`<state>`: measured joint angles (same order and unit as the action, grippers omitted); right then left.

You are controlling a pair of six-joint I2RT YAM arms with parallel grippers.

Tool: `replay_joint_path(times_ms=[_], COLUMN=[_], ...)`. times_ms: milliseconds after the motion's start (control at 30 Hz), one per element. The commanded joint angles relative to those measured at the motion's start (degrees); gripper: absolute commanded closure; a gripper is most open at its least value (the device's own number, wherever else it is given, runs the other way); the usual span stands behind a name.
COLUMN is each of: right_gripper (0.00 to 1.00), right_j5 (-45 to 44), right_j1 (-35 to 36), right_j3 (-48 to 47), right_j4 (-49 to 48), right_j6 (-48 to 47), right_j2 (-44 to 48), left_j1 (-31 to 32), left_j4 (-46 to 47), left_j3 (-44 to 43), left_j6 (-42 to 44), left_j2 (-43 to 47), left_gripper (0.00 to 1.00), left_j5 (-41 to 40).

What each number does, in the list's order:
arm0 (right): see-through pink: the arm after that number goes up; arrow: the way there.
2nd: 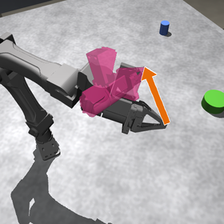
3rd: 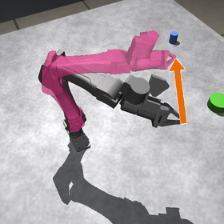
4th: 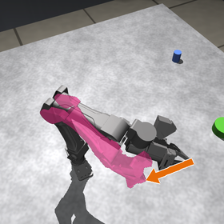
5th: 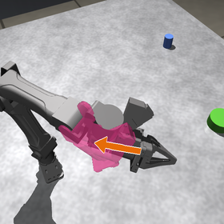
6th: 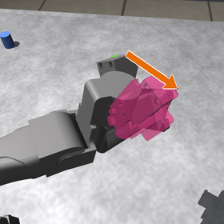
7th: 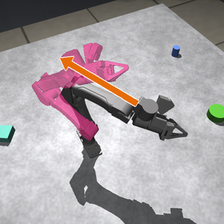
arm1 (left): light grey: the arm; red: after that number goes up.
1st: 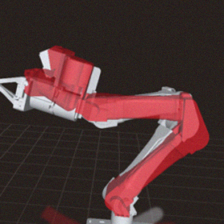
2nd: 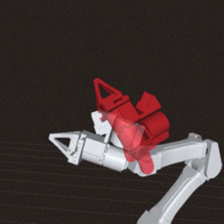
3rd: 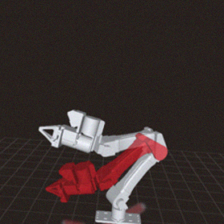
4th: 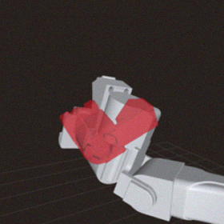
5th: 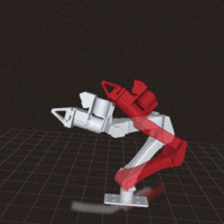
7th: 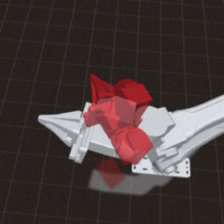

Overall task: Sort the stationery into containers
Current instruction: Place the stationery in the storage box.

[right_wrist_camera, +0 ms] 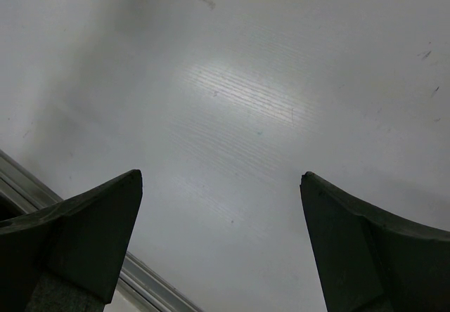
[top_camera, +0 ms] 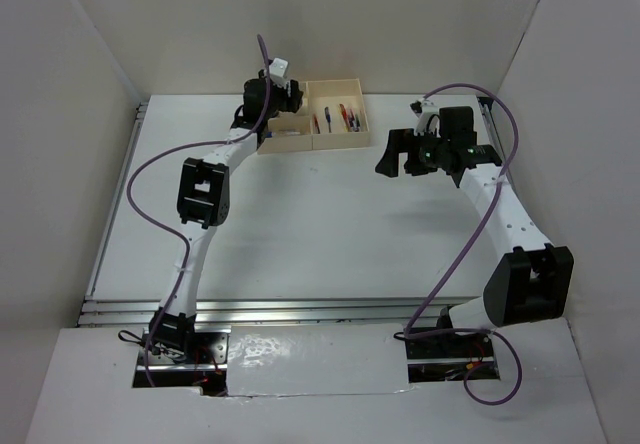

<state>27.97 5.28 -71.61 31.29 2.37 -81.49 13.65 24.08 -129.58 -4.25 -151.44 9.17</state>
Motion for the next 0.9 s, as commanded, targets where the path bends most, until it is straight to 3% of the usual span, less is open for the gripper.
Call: replay_joint_path(times_ms=[0, 200, 300, 400, 467, 733, 867], right_gripper=[0.01, 0.01, 0.01, 0.01, 0.00, 0.00, 0.00], right_j5=[0.95, 1.13, 0.95, 1.04, 0.77, -1.24, -3.70], right_j1=[-0.27, -0.09, -0.09, 0.08, 0.43, 1.31, 0.61], right_j3=[-0.28, -0.72, -0.81, -0.90, -1.42, -4.05, -5.03], right_j4=[-0.17, -0.26, -0.26, -0.17, 0.09, 2.36, 4.57], right_j6=[0.88, 1.23, 1.41, 1.67, 1.85, 2.03, -0.95], right_j2=[1.60, 1.07, 0.99, 1.16, 1.34, 4.23, 7.65], left_j1=[-0.11, -0.11, -0.20, -0.38, -0.55, -2.04, -3.54], left_j4=[3.44, 2.82, 2.82, 2.47, 1.94, -1.39, -14.87], left_j3=[-0.68, -0.50, -0.85, -2.86, -3.57, -2.26, -0.95], left_j6=[1.53, 2.31, 2.58, 2.32, 2.49, 2.06, -0.67], left_j2=[-0.44, -0.61, -0.53, -0.18, 0.70, 11.68, 23.16], left_gripper=[0.69, 0.56, 0.43, 0.26, 0.02, 0.01, 0.01], left_j5=[-0.47, -0.12, 0.59, 0.41, 0.76, 0.59, -0.82])
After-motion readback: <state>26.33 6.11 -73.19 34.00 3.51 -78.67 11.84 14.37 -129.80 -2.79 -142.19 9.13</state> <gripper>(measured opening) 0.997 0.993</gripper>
